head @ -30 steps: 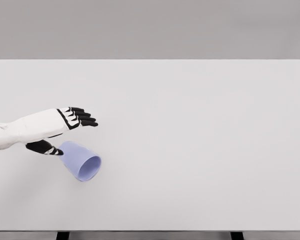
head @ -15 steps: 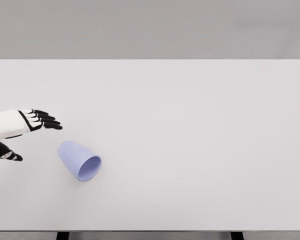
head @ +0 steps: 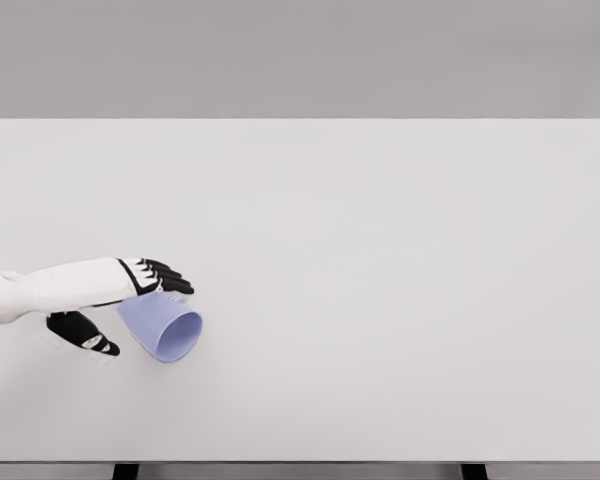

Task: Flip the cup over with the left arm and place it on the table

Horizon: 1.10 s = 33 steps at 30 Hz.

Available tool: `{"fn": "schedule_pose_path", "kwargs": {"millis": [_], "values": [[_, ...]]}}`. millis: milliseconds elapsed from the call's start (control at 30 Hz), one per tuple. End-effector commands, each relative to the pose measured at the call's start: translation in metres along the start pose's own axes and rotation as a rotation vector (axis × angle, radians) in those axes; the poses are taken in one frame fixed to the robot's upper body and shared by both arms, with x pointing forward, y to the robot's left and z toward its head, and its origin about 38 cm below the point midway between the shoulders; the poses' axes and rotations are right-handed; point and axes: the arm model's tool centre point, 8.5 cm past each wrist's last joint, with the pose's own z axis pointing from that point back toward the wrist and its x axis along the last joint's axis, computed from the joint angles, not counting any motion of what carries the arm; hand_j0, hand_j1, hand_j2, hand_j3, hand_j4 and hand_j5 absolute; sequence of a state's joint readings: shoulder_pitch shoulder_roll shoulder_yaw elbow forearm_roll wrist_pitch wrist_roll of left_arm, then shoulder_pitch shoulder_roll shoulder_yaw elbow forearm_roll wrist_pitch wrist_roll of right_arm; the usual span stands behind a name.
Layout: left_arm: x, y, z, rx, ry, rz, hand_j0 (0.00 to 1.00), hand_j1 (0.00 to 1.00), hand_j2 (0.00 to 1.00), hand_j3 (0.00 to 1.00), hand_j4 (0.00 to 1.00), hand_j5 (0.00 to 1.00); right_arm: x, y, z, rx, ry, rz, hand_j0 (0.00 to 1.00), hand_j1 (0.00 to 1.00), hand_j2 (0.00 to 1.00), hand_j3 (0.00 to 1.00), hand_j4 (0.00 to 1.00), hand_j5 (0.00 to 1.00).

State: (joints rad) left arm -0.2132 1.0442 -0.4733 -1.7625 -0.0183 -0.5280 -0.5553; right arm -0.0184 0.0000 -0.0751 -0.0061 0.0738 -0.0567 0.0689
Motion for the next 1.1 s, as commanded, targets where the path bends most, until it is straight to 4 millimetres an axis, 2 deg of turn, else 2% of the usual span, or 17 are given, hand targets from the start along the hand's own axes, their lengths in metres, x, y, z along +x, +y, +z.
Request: {"fn": "schedule_pose_path", "kwargs": {"millis": [0,300,700,833,1067], "values": [[-0.003,-0.011,-0.012,-0.020,0.041,-0.002,1.00,1.00,1.00,1.00,1.00,1.00,0.000,0.000,0.000,0.000,0.000,0.000,1.00,1.00,1.00,1.00,1.00,1.00],[-0.003,-0.023,-0.024,-0.053,0.057,-0.046,1.00,1.00,1.00,1.00,1.00,1.00,0.000,0.000,0.000,0.000,0.000,0.000,1.00,1.00,1.00,1.00,1.00,1.00],[-0.005,-0.017,-0.024,-0.045,0.063,-0.058,1.00,1.00,1.00,1.00,1.00,1.00,0.000,0.000,0.000,0.000,0.000,0.000,1.00,1.00,1.00,1.00,1.00,1.00],[-0.003,-0.021,-0.033,-0.050,0.058,-0.065,1.00,1.00,1.00,1.00,1.00,1.00,0.000,0.000,0.000,0.000,0.000,0.000,1.00,1.00,1.00,1.00,1.00,1.00],[-0.003,-0.026,-0.036,-0.062,0.056,-0.057,1.00,1.00,1.00,1.00,1.00,1.00,0.000,0.000,0.000,0.000,0.000,0.000,1.00,1.00,1.00,1.00,1.00,1.00]]}}
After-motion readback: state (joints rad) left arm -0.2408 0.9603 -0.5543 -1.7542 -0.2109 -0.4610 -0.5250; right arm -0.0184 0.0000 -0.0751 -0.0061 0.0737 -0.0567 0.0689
